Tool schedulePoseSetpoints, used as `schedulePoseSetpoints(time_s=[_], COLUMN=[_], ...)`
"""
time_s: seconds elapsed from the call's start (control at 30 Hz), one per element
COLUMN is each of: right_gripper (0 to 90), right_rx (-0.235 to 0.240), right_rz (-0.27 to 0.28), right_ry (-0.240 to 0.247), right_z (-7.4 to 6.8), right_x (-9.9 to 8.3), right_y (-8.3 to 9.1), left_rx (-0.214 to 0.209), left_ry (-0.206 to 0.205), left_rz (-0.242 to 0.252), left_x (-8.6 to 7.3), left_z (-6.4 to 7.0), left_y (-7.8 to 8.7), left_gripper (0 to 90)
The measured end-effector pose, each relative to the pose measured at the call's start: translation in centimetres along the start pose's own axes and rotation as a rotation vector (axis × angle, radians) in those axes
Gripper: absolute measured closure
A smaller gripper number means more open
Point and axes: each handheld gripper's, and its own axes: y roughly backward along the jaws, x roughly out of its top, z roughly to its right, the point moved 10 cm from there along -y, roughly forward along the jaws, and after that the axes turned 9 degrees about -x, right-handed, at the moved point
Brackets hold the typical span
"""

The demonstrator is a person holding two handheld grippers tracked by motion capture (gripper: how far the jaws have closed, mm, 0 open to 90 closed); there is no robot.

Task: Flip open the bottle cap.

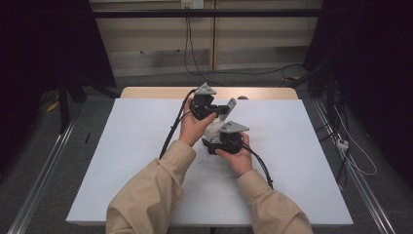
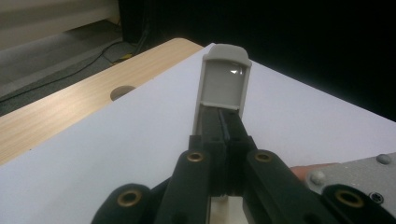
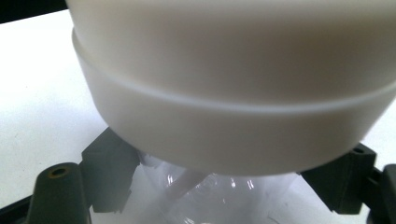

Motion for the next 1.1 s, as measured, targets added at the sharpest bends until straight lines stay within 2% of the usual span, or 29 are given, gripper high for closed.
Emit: schedulePoseSetpoints(time_s=[0.6,0.83,0.93,1.03,1.1], right_gripper=[18.7,18.7,18.7,18.7,18.7], right_rx=[-0.001,0.000,0.002,0.003,0.005], right_rz=[-0.001,-0.002,-0.001,-0.002,-0.002], right_ry=[0.006,0.006,0.004,0.000,-0.004], right_z=[0.0,0.0,0.0,0.0,0.1], right_x=[0.0,0.0,0.0,0.0,0.0], right_y=[0.0,0.0,0.0,0.0,0.0], left_rx=[-0.006,-0.002,-0.009,0.001,0.002], left_ry=[-0.001,-0.011,0.004,-0.017,-0.012], left_rz=[-0.024,-0.059,-0.052,-0.063,-0.064], left_x=[-0.4,-1.0,-1.1,-1.1,-1.2], left_z=[0.0,-0.1,-0.1,-0.1,-0.1], left_y=[-1.1,-1.4,-1.5,-1.6,-1.6], left_gripper=[90.0,90.0,90.0,90.0,90.0])
